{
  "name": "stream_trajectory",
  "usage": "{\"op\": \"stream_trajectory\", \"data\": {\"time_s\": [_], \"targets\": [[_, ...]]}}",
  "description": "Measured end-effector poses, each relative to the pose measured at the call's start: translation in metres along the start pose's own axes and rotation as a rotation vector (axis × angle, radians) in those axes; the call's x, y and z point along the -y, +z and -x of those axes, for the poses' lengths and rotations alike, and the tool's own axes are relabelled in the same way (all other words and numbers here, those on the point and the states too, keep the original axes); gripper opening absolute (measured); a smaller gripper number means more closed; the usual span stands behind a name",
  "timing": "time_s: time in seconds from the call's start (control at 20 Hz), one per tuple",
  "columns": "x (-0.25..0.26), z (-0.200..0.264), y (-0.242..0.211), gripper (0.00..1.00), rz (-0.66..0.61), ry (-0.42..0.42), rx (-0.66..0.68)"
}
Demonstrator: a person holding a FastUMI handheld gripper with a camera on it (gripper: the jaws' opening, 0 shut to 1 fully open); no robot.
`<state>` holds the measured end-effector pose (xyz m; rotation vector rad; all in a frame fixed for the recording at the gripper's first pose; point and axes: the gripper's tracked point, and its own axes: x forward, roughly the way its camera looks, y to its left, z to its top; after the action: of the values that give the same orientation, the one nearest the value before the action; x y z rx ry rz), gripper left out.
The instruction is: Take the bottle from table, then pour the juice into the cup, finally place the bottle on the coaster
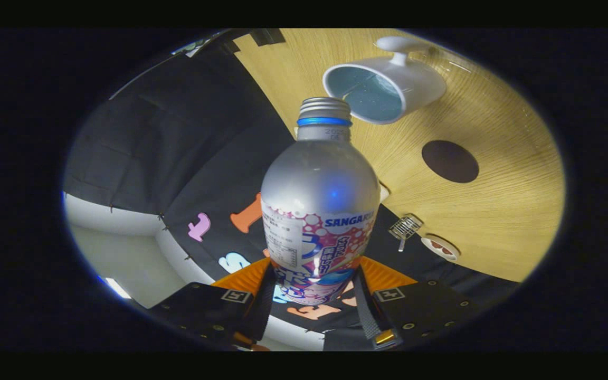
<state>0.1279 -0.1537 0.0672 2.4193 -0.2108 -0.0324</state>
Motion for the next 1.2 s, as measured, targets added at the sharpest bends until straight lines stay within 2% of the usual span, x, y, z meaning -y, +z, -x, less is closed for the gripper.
{"op": "stream_trajectory", "data": {"time_s": [0.5, 0.65, 0.75, 0.85, 0.95, 1.05, 1.1, 1.2], "targets": [[-0.009, -0.001, 0.003, 0.70, -0.116, 0.055, 0.002], [-0.006, -0.004, 0.001, 0.70, -0.052, 0.026, 0.016], [-0.001, -0.003, -0.007, 0.72, 0.056, 0.004, 0.008], [0.014, -0.002, -0.013, 0.73, 0.219, -0.040, 0.006], [0.036, -0.002, -0.015, 0.72, 0.452, -0.109, -0.017], [0.069, 0.001, -0.006, 0.72, 0.709, -0.246, -0.032], [0.077, 0.002, 0.004, 0.72, 0.827, -0.288, -0.022], [0.079, 0.003, 0.020, 0.72, 1.048, -0.327, -0.002]]}}
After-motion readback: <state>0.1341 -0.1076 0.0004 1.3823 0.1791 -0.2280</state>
